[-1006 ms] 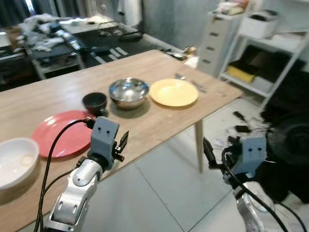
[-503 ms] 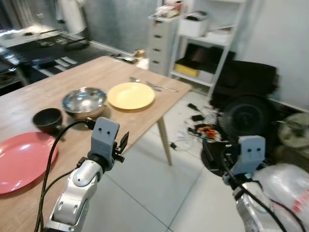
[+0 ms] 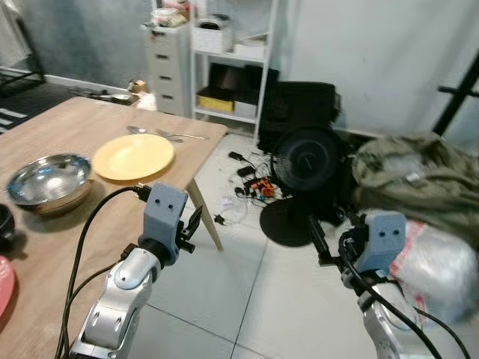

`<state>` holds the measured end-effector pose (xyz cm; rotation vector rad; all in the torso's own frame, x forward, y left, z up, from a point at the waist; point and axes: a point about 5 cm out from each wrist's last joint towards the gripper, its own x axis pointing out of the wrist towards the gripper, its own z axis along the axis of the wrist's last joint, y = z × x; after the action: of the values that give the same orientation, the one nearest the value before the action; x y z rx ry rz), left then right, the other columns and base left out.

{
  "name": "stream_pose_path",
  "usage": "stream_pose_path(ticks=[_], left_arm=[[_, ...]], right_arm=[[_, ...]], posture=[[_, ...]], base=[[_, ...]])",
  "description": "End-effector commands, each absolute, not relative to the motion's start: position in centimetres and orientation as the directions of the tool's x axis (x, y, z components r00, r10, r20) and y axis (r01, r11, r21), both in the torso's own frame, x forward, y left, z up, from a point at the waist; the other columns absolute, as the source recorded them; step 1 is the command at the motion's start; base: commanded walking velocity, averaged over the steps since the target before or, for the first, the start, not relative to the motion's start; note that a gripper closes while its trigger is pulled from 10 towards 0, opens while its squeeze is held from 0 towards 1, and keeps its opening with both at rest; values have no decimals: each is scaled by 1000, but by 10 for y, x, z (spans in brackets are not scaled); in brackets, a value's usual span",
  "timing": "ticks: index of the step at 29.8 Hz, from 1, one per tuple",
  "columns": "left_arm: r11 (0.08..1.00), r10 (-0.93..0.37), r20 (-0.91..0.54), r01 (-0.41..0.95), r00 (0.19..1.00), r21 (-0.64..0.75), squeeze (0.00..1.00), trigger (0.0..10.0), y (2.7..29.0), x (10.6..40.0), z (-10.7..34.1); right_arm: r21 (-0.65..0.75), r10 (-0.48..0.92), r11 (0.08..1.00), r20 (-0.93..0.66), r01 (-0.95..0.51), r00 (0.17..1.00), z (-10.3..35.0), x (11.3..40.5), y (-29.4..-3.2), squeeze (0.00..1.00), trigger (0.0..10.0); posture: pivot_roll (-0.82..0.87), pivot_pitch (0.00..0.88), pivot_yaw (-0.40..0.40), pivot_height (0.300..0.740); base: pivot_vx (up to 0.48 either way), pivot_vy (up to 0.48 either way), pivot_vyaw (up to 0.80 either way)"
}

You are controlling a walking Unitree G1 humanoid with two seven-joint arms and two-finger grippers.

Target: Setting the table

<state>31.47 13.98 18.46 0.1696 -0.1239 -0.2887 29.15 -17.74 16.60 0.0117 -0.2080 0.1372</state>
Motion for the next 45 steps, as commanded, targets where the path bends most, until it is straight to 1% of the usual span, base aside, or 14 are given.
stream_pose_path(ticks=[1, 45], left_arm=[[939, -308, 84, 289, 948, 189, 0, 10000, 136, 314, 181], [936, -319, 79, 300, 945, 184, 0, 10000, 134, 312, 180]], right_arm=[[-4, 119, 993, 194, -121, 974, 164, 290, -183, 0, 10000], [-4, 122, 992, 188, -123, 975, 164, 288, -182, 0, 10000]], posture=[[21, 78, 93, 740], [18, 94, 91, 740]], base=[[0, 0, -800], [0, 0, -800]])
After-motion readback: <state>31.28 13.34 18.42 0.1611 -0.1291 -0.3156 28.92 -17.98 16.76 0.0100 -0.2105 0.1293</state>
